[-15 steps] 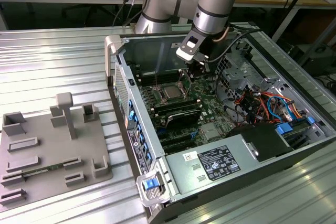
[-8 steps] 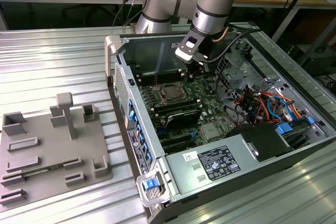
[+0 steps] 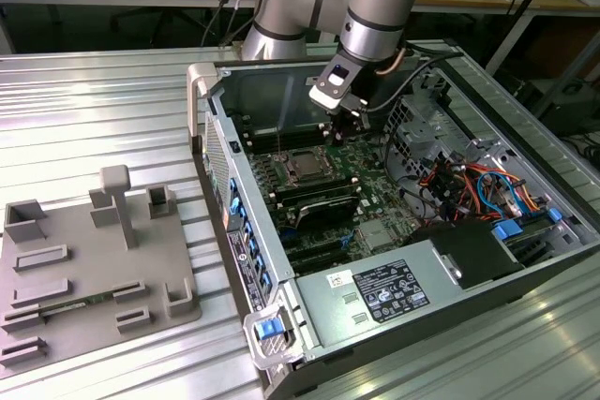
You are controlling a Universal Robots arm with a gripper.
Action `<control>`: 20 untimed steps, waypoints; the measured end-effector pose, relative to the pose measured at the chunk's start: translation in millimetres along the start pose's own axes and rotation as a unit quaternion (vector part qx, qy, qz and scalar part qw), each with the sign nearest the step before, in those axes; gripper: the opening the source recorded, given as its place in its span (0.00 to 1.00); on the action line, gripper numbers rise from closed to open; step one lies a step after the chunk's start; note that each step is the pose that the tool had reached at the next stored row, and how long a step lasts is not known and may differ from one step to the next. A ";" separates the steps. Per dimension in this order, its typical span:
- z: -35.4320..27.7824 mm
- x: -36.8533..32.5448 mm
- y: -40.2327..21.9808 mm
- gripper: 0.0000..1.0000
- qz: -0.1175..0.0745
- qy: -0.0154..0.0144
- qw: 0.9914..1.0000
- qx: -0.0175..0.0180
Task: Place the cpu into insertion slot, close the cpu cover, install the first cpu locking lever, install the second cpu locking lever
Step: 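Close the cpu cover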
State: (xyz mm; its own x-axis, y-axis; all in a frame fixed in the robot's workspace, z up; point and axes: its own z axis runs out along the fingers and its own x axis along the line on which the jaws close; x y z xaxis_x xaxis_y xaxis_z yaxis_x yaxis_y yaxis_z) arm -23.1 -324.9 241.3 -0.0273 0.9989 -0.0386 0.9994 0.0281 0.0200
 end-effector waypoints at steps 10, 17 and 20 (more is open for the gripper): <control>0.0 0.6 -19.7 0.11 0.000 0.000 1.000 0.000; 4.5 1.2 -37.1 0.11 0.000 0.000 1.000 0.000; 6.1 1.4 -41.9 0.11 0.000 0.000 1.000 0.000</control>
State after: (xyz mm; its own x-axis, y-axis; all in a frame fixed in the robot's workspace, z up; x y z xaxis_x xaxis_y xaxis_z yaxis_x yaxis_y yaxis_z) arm -64.9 -325.0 234.3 -0.0274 0.9989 -0.0387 0.9994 0.0282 0.0199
